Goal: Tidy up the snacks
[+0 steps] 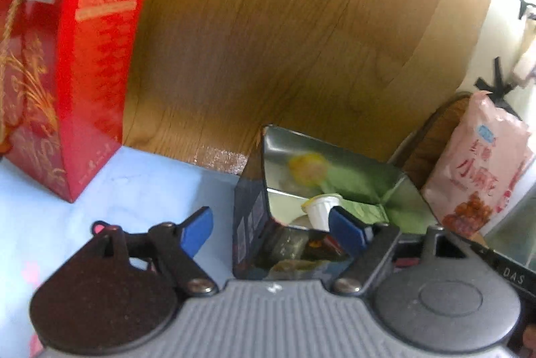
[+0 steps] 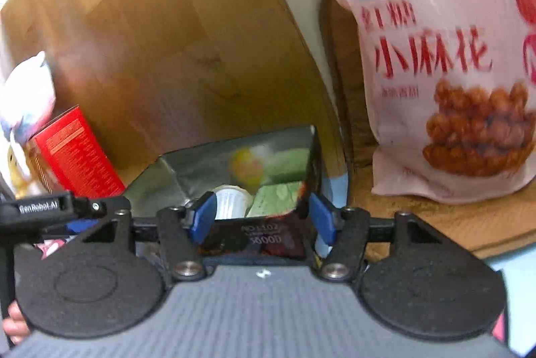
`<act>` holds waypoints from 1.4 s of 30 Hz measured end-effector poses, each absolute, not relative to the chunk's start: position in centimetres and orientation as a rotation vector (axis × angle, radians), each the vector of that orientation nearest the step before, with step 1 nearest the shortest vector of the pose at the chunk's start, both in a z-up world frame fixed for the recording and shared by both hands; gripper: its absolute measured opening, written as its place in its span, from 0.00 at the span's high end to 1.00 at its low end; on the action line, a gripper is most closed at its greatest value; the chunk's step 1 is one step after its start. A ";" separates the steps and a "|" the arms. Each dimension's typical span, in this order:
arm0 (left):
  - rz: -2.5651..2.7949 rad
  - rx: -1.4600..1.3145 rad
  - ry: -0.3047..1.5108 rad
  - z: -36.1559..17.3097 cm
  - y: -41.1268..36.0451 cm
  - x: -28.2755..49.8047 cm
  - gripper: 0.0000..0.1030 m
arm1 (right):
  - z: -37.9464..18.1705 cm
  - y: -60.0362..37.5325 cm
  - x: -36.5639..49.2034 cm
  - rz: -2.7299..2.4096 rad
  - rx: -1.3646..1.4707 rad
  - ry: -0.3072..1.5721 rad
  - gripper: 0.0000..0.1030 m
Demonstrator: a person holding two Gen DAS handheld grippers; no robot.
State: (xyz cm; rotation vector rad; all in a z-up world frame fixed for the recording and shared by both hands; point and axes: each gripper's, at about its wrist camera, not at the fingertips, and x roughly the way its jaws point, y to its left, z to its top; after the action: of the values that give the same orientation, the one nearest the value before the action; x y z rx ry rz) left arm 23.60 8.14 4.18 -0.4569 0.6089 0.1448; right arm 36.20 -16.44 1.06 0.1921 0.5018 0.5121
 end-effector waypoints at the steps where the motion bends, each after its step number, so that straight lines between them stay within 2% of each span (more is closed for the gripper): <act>1: 0.140 -0.450 0.591 4.5 8.4 22.6 0.21 | 1.4 -16.8 35.3 0.498 0.191 0.474 0.39; 3: 0.142 -0.436 0.555 5.0 9.1 20.6 0.15 | 2.0 -16.9 33.3 0.523 0.170 0.430 0.39; 12: 0.116 -0.603 0.592 3.1 12.4 13.5 0.16 | 0.1 -10.7 22.3 0.878 -0.268 0.380 0.39; 23: -0.024 -0.647 0.682 0.6 9.1 15.1 0.17 | -2.4 -7.0 23.2 0.815 -0.495 0.375 0.38; 30: -0.040 -0.662 0.668 0.4 8.9 15.3 0.17 | -3.6 -4.7 23.2 0.820 -0.652 0.300 0.35; 32: -0.041 -0.659 0.670 0.5 8.9 15.3 0.17 | -3.8 -4.0 23.2 0.843 -0.677 0.282 0.44; 34: -0.040 -0.668 0.660 0.7 9.2 14.9 0.17 | -4.0 -3.7 22.9 0.836 -0.678 0.255 0.60; 37: -0.025 -0.694 0.609 1.5 10.2 13.5 0.17 | -3.0 -4.6 22.8 0.819 -0.600 0.252 0.68; 38: -0.017 -0.702 0.594 1.7 10.6 13.1 0.14 | -2.2 -5.4 22.7 0.817 -0.540 0.256 0.68; 39: -0.033 -0.720 0.570 1.9 11.0 12.6 0.06 | -1.3 -6.2 22.6 0.818 -0.487 0.257 0.69; 42: -0.118 -0.777 0.507 2.7 11.3 11.2 0.03 | 1.5 -8.9 21.5 0.862 -0.310 0.282 0.69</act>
State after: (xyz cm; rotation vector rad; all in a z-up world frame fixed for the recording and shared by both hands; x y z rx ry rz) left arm 11.19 11.29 2.68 -0.7770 0.5072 -0.1180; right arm 21.49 -8.86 1.53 -0.3102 0.2824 0.8615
